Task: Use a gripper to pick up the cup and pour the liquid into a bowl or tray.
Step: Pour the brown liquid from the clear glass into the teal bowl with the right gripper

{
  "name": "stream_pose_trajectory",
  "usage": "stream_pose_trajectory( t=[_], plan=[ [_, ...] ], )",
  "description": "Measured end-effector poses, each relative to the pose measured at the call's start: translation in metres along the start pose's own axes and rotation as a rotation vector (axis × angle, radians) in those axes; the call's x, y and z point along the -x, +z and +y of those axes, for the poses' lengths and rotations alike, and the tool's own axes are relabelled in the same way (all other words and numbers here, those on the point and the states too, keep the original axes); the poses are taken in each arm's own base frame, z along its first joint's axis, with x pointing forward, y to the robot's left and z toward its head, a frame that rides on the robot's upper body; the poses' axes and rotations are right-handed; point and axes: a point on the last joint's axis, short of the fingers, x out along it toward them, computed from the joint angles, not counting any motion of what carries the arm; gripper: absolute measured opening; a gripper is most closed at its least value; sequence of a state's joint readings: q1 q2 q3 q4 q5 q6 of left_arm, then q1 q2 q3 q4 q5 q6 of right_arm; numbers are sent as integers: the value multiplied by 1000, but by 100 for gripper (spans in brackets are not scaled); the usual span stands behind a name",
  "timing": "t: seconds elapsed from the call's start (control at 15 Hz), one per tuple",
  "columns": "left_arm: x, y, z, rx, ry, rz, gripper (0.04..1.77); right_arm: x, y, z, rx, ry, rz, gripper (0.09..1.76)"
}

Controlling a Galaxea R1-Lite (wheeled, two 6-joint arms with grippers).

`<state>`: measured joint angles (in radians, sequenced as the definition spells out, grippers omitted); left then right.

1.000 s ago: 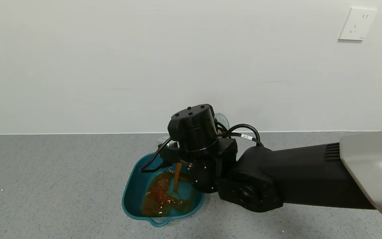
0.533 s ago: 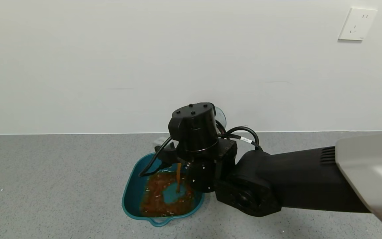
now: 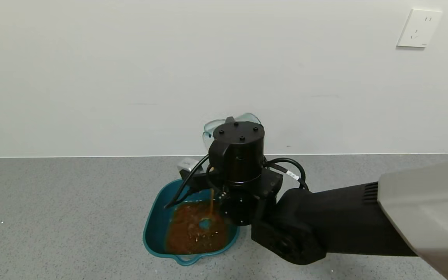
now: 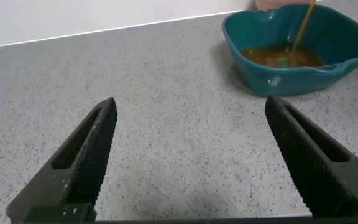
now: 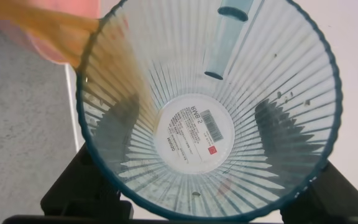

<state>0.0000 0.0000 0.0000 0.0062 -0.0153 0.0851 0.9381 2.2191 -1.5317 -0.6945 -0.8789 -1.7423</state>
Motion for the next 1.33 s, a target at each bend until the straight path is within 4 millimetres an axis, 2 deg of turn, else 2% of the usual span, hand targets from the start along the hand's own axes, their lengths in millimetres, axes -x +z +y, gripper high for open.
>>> stream_pose_trajectory(
  t=[0.47, 1.33],
  plan=[
    [0, 0, 0, 1, 0, 0, 172, 0, 2, 0, 87, -72, 8, 134],
    [0, 0, 0, 0, 0, 0, 172, 1, 3, -1, 92, -75, 8, 134]
  ],
)
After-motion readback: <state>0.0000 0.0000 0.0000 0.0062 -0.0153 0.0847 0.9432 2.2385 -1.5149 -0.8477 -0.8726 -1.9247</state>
